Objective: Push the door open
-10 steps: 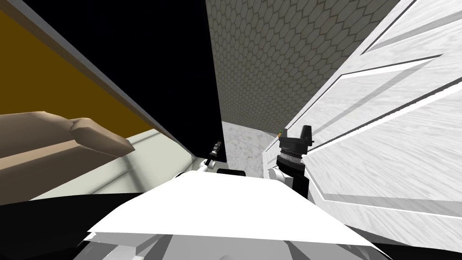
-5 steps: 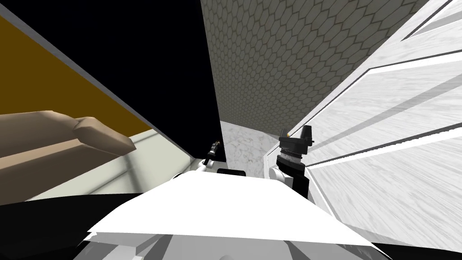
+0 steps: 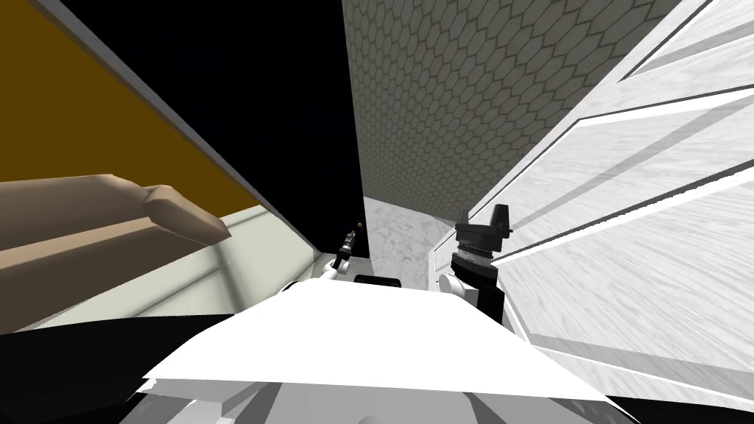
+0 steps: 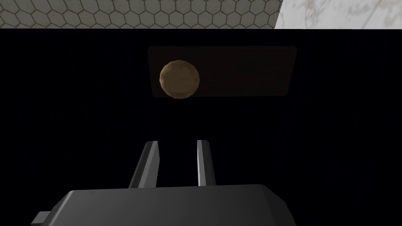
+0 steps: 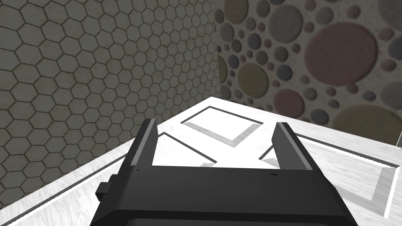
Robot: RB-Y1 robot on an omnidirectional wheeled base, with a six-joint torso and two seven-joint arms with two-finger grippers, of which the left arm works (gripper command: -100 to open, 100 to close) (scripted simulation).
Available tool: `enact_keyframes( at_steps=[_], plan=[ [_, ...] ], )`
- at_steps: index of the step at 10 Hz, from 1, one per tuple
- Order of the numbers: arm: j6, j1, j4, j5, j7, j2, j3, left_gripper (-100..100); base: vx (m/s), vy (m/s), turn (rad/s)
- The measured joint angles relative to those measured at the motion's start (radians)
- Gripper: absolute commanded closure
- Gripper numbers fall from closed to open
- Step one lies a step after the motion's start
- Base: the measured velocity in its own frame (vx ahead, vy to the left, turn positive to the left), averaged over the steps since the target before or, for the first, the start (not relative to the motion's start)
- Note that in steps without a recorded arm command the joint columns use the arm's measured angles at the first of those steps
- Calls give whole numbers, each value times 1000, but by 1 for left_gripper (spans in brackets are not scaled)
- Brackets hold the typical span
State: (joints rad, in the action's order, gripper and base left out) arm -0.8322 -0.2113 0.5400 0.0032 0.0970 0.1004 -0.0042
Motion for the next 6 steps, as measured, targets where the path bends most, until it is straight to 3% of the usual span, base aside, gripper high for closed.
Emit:
enact_keyframes(
  at_steps=[2, 6],
  plan=[
    [4, 1, 3, 0, 1, -3, -1, -100, -179, -58, 29],
    [-2, 5, 4, 2, -2, -3, 3, -100, 142, -4, -20]
  ],
)
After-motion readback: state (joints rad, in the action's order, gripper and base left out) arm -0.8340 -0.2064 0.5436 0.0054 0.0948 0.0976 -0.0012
